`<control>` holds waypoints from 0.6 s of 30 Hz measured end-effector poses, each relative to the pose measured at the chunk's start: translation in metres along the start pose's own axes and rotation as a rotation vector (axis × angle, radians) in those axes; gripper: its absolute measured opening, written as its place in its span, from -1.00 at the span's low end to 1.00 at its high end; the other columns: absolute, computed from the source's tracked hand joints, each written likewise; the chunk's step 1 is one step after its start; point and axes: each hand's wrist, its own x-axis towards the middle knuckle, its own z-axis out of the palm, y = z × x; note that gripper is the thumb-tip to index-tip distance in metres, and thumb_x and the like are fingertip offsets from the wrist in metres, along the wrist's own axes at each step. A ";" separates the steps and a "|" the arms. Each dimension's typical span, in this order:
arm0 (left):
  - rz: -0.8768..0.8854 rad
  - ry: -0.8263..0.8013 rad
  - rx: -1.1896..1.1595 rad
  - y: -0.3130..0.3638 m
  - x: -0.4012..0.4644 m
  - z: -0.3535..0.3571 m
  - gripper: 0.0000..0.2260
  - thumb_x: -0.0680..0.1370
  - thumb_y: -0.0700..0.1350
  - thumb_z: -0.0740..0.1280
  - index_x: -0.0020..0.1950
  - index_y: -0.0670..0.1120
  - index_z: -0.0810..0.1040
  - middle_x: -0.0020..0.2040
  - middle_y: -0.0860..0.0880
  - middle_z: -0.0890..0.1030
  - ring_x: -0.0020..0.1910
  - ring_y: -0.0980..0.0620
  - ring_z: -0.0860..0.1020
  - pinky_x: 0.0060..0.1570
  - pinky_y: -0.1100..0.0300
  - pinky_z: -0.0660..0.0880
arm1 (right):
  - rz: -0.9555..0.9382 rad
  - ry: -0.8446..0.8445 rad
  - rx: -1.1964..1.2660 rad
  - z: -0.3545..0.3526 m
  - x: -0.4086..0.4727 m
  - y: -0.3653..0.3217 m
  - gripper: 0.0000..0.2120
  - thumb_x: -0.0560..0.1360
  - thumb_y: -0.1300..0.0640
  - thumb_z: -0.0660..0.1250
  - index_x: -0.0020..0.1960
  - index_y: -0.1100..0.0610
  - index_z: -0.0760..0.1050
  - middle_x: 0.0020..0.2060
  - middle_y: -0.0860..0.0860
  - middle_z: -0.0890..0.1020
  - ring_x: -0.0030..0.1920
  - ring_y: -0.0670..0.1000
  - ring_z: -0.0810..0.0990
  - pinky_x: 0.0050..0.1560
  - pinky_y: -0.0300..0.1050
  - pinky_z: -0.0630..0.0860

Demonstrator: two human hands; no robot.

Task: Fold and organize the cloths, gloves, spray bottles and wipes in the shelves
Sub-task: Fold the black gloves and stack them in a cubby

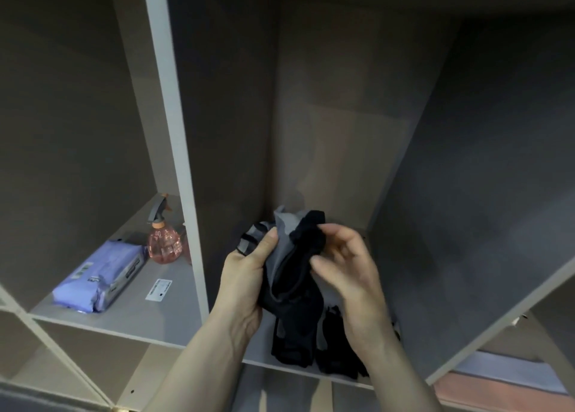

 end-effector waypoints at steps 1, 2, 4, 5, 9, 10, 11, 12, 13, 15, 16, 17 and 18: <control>0.011 0.003 0.022 -0.002 -0.001 0.000 -0.75 0.50 -0.17 0.40 0.07 -0.32 0.62 -0.09 -0.23 0.68 -0.22 -0.09 0.66 -0.13 0.11 0.59 | 0.002 -0.037 -0.082 0.002 -0.002 0.001 -0.62 0.36 0.24 0.37 0.17 0.11 0.48 0.04 0.00 0.66 0.06 -0.07 0.63 -0.02 -0.26 0.53; 0.031 0.000 0.048 -0.003 -0.002 0.001 -0.77 0.50 -0.18 0.39 0.06 -0.32 0.62 -0.09 -0.23 0.69 -0.21 -0.10 0.66 -0.14 0.11 0.59 | 0.012 -0.061 -0.146 0.004 -0.004 0.003 -0.61 0.37 0.22 0.38 0.18 0.05 0.48 0.05 -0.03 0.65 0.06 -0.10 0.62 -0.01 -0.27 0.53; 0.091 0.008 0.095 -0.006 -0.005 0.002 -0.79 0.50 -0.19 0.39 0.05 -0.30 0.62 -0.09 -0.22 0.70 -0.18 -0.11 0.67 -0.13 0.09 0.59 | 0.030 -0.087 -0.249 0.006 -0.003 0.007 -0.58 0.36 0.18 0.38 0.18 -0.10 0.47 0.11 -0.07 0.61 0.11 -0.10 0.59 0.05 -0.21 0.54; 0.117 0.018 0.102 -0.006 -0.006 0.002 -0.81 0.50 -0.19 0.39 0.04 -0.28 0.63 -0.11 -0.20 0.70 -0.18 -0.09 0.68 -0.16 0.12 0.60 | 0.035 -0.084 -0.309 0.007 -0.002 0.010 -0.56 0.36 0.18 0.36 0.17 -0.15 0.45 0.14 -0.07 0.58 0.14 -0.11 0.58 0.10 -0.18 0.54; 0.125 0.000 0.115 -0.006 -0.006 0.001 -0.86 0.51 -0.16 0.38 -0.01 -0.22 0.65 -0.15 -0.12 0.72 -0.20 -0.01 0.69 -0.30 0.26 0.57 | -0.042 0.018 -0.609 0.007 0.006 0.022 -0.58 0.39 0.25 0.40 0.12 -0.15 0.44 0.11 -0.15 0.52 0.11 -0.26 0.50 0.14 -0.30 0.46; 0.111 -0.016 0.125 -0.006 -0.006 0.001 -0.85 0.51 -0.16 0.39 0.00 -0.22 0.65 -0.13 -0.13 0.72 -0.18 -0.02 0.69 -0.29 0.26 0.57 | -0.084 0.072 -0.700 0.007 0.007 0.023 -0.64 0.40 0.24 0.43 0.07 -0.11 0.46 0.04 -0.17 0.51 0.04 -0.28 0.49 0.02 -0.40 0.43; 0.098 -0.031 0.134 -0.006 -0.005 0.000 -0.84 0.51 -0.16 0.39 0.01 -0.23 0.65 -0.12 -0.14 0.72 -0.16 -0.04 0.69 -0.27 0.26 0.58 | -0.126 0.129 -0.790 0.005 0.009 0.024 -0.70 0.39 0.24 0.44 0.00 -0.08 0.48 -0.03 -0.17 0.51 -0.02 -0.25 0.50 -0.11 -0.42 0.41; 0.087 -0.032 0.135 -0.007 -0.004 -0.001 -0.83 0.50 -0.16 0.40 0.01 -0.23 0.65 -0.11 -0.14 0.71 -0.14 -0.06 0.69 -0.25 0.24 0.59 | -0.161 0.185 -0.854 0.003 0.010 0.025 -0.75 0.37 0.25 0.43 -0.08 -0.05 0.49 -0.10 -0.15 0.53 -0.10 -0.19 0.51 -0.21 -0.38 0.40; 0.080 -0.016 0.124 -0.007 -0.003 -0.002 -0.83 0.49 -0.15 0.41 0.00 -0.24 0.65 -0.11 -0.15 0.71 -0.13 -0.07 0.69 -0.21 0.22 0.59 | -0.191 0.236 -0.888 0.001 0.011 0.025 -0.81 0.36 0.24 0.40 -0.15 -0.03 0.49 -0.18 -0.12 0.55 -0.17 -0.14 0.53 -0.25 -0.25 0.44; 0.068 0.038 0.074 -0.007 -0.001 -0.006 -0.80 0.49 -0.14 0.42 0.01 -0.25 0.64 -0.11 -0.17 0.71 -0.12 -0.10 0.69 -0.11 0.14 0.59 | -0.230 0.315 -0.913 -0.004 0.012 0.024 -0.94 0.34 0.15 0.34 -0.23 0.01 0.51 -0.32 -0.10 0.57 -0.28 -0.05 0.54 -0.30 -0.04 0.48; 0.066 0.064 0.049 -0.007 0.001 -0.007 -0.79 0.48 -0.13 0.42 0.01 -0.25 0.64 -0.10 -0.18 0.71 -0.10 -0.12 0.69 -0.06 0.09 0.58 | -0.226 0.338 -0.924 -0.007 0.011 0.023 -0.96 0.35 0.12 0.35 -0.23 0.00 0.53 -0.35 -0.10 0.57 -0.31 -0.04 0.54 -0.31 -0.04 0.49; 0.069 0.084 0.028 -0.008 0.003 -0.009 -0.79 0.48 -0.12 0.42 0.02 -0.25 0.63 -0.10 -0.18 0.71 -0.09 -0.13 0.69 -0.01 0.06 0.58 | -0.203 0.341 -0.927 -0.010 0.011 0.022 -0.93 0.35 0.12 0.37 -0.21 -0.04 0.55 -0.37 -0.11 0.57 -0.33 -0.06 0.54 -0.31 -0.06 0.49; 0.075 0.098 0.005 -0.008 0.004 -0.010 -0.79 0.49 -0.13 0.42 0.02 -0.24 0.63 -0.10 -0.17 0.71 -0.08 -0.13 0.68 0.01 0.04 0.57 | -0.166 0.327 -0.912 -0.013 0.010 0.022 -0.88 0.35 0.15 0.40 -0.18 -0.07 0.57 -0.38 -0.12 0.57 -0.34 -0.08 0.53 -0.31 -0.09 0.48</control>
